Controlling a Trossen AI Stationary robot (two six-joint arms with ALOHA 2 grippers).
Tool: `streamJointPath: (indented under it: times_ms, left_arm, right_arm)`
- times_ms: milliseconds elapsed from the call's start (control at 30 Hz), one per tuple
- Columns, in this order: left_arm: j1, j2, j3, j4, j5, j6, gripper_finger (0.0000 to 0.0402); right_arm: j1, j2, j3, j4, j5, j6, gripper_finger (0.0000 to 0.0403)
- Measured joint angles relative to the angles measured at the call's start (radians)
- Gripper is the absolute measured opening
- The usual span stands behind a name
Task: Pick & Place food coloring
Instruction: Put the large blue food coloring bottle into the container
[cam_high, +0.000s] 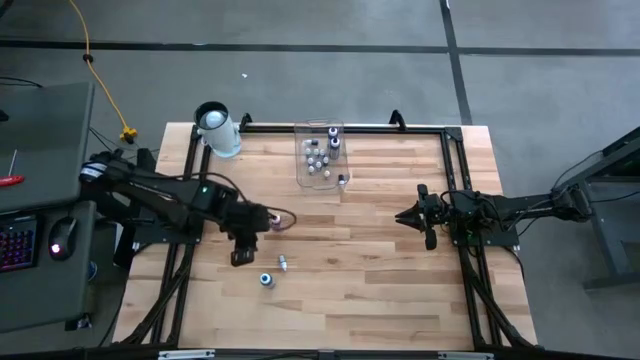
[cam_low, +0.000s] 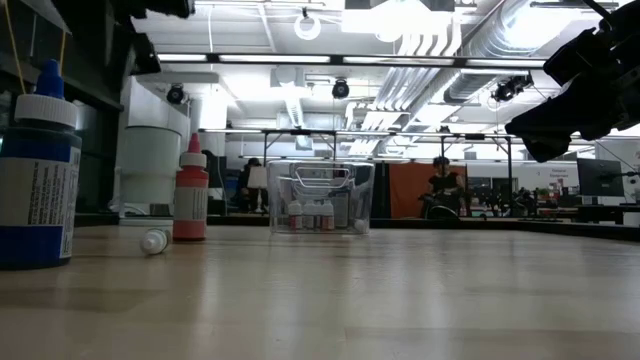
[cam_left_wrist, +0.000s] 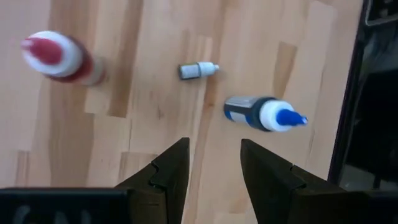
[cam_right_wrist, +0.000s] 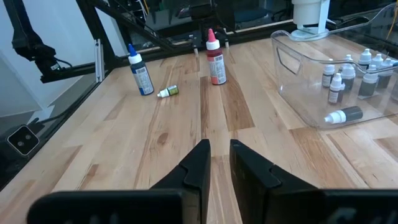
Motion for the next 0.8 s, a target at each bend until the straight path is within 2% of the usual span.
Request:
streamJointPath:
  times_ms: [200, 533, 800]
  left_arm:
    - [-0.109, 0.000, 0.000, 0.008, -0.057, 0.025, 0.0140]
    - [-0.349, 0.000, 0.000, 0.094, -0.142, -0.009, 0.0140]
    - [-0.455, 0.027, 0.000, 0.091, -0.255, -0.028, 0.0141]
  right_arm:
    - [0.000, 0.000, 0.000, 0.000, 0.000, 0.000, 0.0049]
    - [0.000, 0.000, 0.000, 0.000, 0.000, 0.000, 0.0052]
    - [0.000, 0.000, 0.000, 0.000, 0.000, 0.000, 0.0050]
